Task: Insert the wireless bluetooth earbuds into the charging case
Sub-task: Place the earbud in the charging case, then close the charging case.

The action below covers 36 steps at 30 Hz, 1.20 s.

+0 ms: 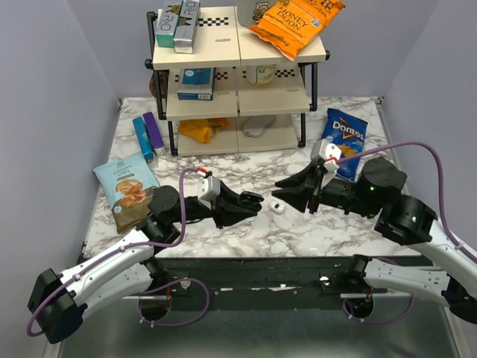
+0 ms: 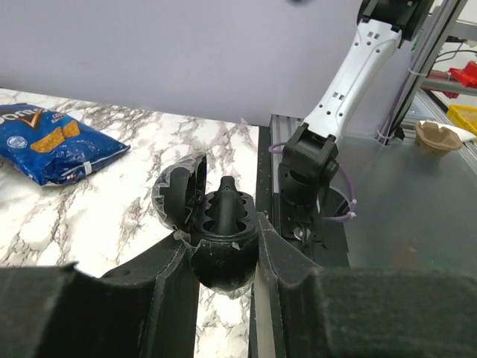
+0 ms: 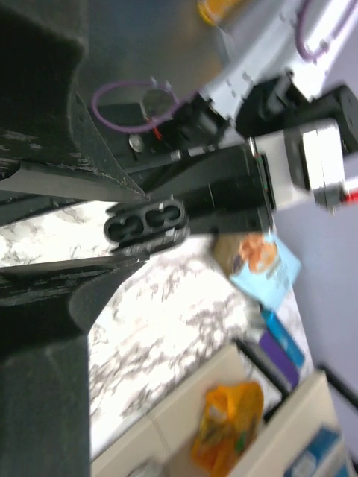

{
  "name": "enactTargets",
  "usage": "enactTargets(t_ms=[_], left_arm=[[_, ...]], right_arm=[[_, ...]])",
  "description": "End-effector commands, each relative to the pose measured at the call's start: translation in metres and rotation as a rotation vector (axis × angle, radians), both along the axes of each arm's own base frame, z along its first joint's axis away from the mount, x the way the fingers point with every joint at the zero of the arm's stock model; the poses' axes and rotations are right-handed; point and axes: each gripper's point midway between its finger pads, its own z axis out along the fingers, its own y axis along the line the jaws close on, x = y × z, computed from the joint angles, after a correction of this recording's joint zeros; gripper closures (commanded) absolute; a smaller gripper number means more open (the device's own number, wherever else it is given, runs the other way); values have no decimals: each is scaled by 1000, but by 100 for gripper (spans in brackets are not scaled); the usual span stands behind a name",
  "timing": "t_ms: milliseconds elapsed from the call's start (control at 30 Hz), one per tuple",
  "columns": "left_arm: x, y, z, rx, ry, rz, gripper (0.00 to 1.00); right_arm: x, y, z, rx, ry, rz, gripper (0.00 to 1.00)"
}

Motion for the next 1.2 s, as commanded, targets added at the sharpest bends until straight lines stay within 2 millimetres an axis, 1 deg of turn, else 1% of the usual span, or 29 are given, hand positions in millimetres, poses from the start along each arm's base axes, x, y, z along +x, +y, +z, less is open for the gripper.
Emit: enactTargets(t_ms=[0,33,67,100,133,167,233,300,333,500,667,733,900,1167], left_arm=[[4,3,12,-59,-13,41,100],[3,3,15,-73,-12,39,100],[3,3,15,-78,-7,39,100],[2,4,15,-84,-8,35,100],[1,4,18,-95,-16,32,100],[-1,4,18,-94,-15,23,100],[-3,3,20,-96,-21,11,100],[-5,3,18,-94,-19,1,100],[-6,3,19,-97,-19,-3,100],[-7,4,16,-98,-19,-3,100],[-6,4,15,-94,-18,-1,100],[-6,4,15,-95,-22,1,100],[-6,4,15,-93,-25,1,100],[-4,3,15,-91,-30,7,100]], right_arm=[[53,-24,-21,19,51,-359,72],[61,-28,-25,8,57,-418,77],[65,-28,-28,-2,61,-434,87],[69,-24,-35,-22,74,-445,90],[72,-23,-37,-28,79,-459,92],[74,-22,-38,-33,83,-466,97],[79,-15,-40,-49,86,-466,99],[81,-10,-40,-60,84,-453,99],[80,-3,-44,-72,90,-429,99],[76,9,-43,-64,84,-366,99],[65,20,-42,-64,84,-276,99],[57,25,-42,-65,80,-219,99],[49,30,-49,-82,87,-162,99],[37,35,-55,-96,100,-85,99]])
